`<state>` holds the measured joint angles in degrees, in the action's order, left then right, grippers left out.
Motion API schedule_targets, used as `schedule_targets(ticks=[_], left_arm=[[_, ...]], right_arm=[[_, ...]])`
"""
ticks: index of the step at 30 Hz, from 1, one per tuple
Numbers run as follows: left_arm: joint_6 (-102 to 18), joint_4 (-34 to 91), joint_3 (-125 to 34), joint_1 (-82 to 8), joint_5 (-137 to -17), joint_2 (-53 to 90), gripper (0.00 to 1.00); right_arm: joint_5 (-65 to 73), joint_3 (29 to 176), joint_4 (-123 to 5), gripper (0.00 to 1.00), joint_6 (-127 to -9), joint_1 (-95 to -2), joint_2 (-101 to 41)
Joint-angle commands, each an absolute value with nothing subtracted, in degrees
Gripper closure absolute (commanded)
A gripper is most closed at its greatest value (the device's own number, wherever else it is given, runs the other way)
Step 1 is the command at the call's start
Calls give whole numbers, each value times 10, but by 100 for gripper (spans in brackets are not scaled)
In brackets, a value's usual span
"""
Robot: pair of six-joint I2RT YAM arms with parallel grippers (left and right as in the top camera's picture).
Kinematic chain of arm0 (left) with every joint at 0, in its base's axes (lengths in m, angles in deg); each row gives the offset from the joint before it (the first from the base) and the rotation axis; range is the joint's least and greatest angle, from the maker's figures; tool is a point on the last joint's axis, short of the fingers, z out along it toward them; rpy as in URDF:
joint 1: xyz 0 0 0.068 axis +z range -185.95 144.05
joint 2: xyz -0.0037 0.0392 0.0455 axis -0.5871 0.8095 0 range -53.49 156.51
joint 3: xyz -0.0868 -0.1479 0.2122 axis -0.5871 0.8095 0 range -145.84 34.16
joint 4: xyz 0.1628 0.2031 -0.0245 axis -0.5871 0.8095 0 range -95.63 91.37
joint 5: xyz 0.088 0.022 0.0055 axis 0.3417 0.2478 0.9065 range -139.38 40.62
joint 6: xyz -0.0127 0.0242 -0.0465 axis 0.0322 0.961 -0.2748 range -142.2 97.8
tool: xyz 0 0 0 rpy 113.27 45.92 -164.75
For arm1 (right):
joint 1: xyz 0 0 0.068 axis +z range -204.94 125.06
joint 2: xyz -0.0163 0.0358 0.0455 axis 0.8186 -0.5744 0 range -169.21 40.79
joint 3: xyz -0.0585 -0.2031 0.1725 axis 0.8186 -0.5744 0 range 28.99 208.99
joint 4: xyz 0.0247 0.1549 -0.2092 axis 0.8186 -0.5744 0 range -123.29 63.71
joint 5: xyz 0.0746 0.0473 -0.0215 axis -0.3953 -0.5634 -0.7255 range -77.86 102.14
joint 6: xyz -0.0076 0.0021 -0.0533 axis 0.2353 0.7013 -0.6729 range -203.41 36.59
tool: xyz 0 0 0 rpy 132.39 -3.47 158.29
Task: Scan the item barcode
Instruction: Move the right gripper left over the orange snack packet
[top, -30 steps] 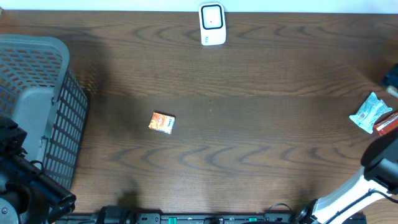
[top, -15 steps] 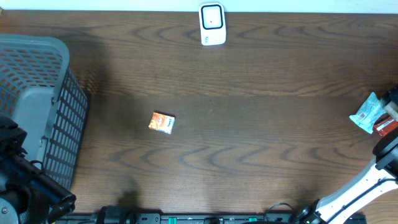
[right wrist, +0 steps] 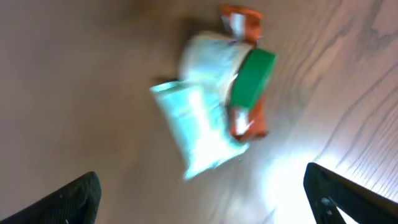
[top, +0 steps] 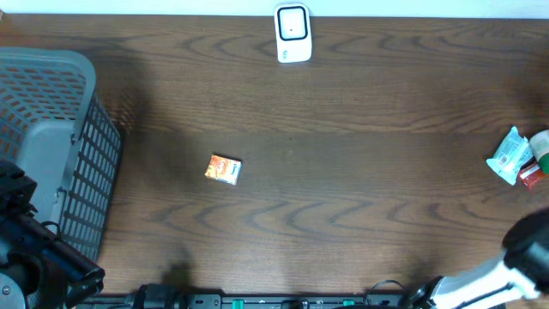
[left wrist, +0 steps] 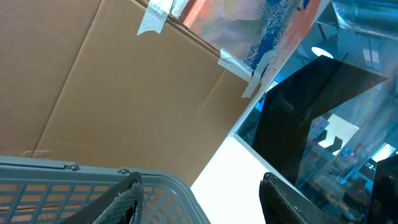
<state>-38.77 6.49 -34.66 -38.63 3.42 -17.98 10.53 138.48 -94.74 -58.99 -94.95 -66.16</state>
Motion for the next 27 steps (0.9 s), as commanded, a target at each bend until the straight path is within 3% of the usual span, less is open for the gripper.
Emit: schedule_targets(ticks=[1,7,15,20,27], left_arm=[[-390,63,-346,-388,36,-181,39],[-390,63,-346,-388,36,-181,39],[-390,63,-346,-388,36,-181,39],[-390,63,-346,-388,36,-181,39],[-390,63,-346,-388,36,-181,39]], right_arm=[[-5,1392,-973,1,-568,-902,-583],[-19,1392,-1048,1,-519,-697,-536],[14,1379,-1014,1,-466,-353,-616],[-26,1379,-1017,1,-219,-239,-714],[-49,1380,-836,1,-242,-132,-842]])
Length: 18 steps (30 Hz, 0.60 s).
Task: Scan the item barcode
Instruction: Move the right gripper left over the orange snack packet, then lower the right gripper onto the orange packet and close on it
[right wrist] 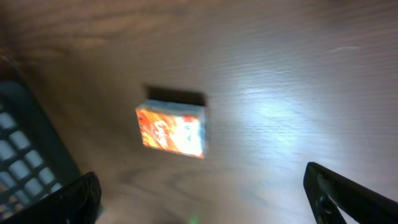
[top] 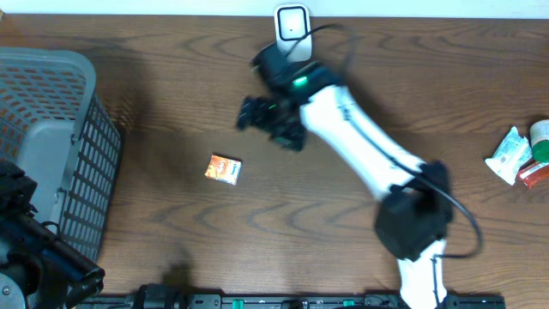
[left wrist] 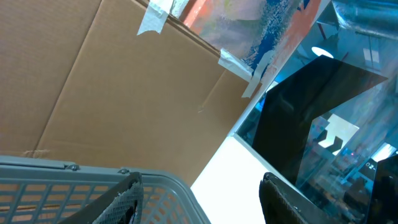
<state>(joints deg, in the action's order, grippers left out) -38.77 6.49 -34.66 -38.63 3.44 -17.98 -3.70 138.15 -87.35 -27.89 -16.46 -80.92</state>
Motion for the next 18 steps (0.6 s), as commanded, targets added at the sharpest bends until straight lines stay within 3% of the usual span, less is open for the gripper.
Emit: schedule_targets(ticks=[1,4,18], left_arm=[[-390,63,-346,-388,36,-181,39],[-390,63,-346,-388,36,-181,39],[-390,63,-346,-388,36,-181,39]], right_arm=[[-45,1380,-819,1,-222,-120,-852],[25,1380,-796,1,-145,-82,-859],[121,1387,-812,1,-139,-56,-859]])
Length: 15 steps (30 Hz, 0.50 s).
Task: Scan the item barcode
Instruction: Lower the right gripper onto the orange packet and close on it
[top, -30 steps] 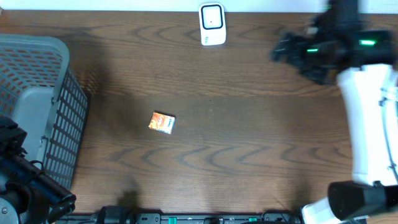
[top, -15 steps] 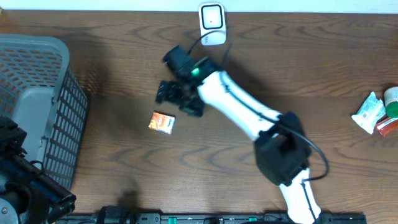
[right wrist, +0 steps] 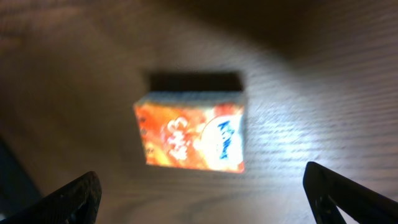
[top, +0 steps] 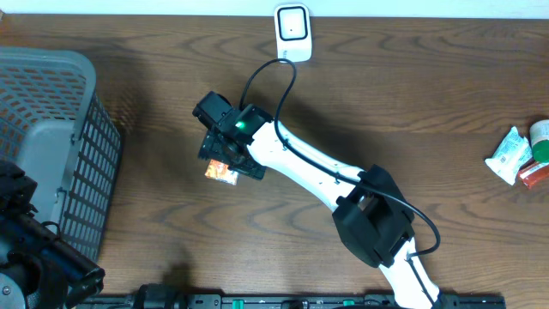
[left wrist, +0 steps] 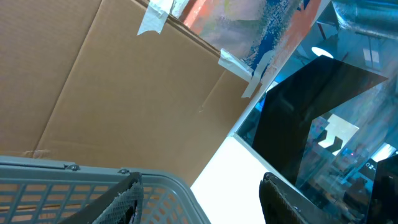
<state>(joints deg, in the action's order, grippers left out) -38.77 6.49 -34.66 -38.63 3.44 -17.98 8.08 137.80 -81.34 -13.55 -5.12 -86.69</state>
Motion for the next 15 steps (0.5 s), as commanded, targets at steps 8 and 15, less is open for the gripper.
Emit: schedule_targets(ticks=[8,15], left_arm=[[-390,63,-346,-388,36,-181,39],[-390,63,-346,-388,36,-181,39]], right_arm=[[129,1387,-777,1,-142,-49,-868],[116,1387,-762,1,-143,-41,-913]])
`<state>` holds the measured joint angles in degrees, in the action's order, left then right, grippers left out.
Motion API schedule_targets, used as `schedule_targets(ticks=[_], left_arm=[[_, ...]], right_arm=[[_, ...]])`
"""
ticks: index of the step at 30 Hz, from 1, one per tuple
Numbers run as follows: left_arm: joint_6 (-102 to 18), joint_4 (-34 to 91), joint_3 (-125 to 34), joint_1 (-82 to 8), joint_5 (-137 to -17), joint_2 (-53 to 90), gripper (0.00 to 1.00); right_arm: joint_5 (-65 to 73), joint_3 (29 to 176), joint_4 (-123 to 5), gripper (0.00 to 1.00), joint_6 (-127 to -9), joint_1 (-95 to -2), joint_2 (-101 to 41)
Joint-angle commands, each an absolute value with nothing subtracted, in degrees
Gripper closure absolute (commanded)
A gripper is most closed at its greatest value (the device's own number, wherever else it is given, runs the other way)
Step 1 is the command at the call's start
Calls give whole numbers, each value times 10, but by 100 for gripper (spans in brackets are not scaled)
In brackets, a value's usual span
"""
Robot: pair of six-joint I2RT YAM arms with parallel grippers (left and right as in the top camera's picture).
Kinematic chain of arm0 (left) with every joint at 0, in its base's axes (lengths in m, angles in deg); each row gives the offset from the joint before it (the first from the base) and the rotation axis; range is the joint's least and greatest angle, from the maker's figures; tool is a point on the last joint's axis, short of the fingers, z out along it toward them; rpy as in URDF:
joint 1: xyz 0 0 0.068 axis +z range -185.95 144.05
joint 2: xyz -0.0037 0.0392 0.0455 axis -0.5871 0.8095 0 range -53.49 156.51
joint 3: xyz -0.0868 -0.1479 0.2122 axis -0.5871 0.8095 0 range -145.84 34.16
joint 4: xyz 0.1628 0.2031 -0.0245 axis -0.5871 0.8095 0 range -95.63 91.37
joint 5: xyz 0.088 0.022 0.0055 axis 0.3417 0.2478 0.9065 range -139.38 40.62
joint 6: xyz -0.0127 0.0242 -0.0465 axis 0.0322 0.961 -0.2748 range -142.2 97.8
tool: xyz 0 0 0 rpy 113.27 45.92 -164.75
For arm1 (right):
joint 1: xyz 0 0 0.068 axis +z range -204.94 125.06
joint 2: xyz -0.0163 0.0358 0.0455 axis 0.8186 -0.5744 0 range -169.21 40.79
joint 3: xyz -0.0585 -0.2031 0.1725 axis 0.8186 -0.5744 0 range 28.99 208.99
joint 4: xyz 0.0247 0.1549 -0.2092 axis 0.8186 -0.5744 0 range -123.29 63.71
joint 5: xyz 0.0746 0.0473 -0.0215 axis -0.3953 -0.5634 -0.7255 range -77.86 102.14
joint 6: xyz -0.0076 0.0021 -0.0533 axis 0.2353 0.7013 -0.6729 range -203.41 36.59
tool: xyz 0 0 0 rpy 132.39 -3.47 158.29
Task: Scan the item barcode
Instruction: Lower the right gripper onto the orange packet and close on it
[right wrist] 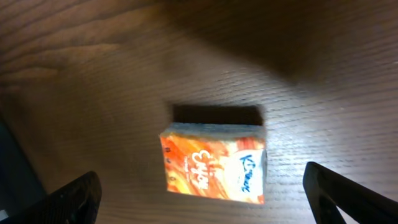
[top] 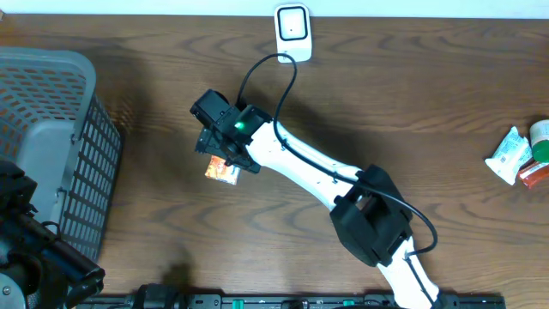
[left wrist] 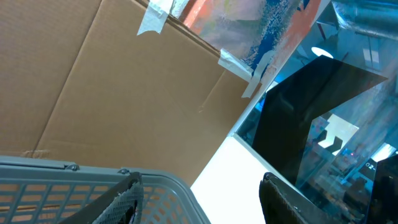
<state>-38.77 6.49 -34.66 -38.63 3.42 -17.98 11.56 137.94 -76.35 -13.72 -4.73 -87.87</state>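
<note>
A small orange tissue pack (top: 223, 172) lies flat on the wood table, left of centre; the right wrist view shows its printed orange and white face (right wrist: 214, 168). My right gripper (right wrist: 202, 202) hangs open just above the pack, fingertips (right wrist: 78, 196) wide on either side of it. The white barcode scanner (top: 292, 33) stands at the table's far edge. My left gripper (left wrist: 199, 199) is open and empty at the near left, over the basket rim.
A grey mesh basket (top: 51, 154) fills the left side of the table. A few packaged items (top: 519, 156) lie at the right edge. The right arm (top: 326, 180) stretches diagonally across the middle.
My right gripper has shifted slightly up and back over the tissue pack; the pack sits lower in the wrist view and looks sharper. The pack and the left arm have not moved.
My right gripper was open over the packaged items at the right edge. Then the arm reached across the table toward the scanner side, with the tissue pack coming into view. Then it hung open over the pack, where it still hovers.
</note>
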Motion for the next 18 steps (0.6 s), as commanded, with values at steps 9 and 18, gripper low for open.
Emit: schedule_targets(ticks=[9,18], left_arm=[[-390,63,-346,-388,36,-181,39],[-390,63,-346,-388,36,-181,39]], right_arm=[[116,1387,-746,1,-169,-34,-940],[118,1387,-757,7,-220,-31,-941]])
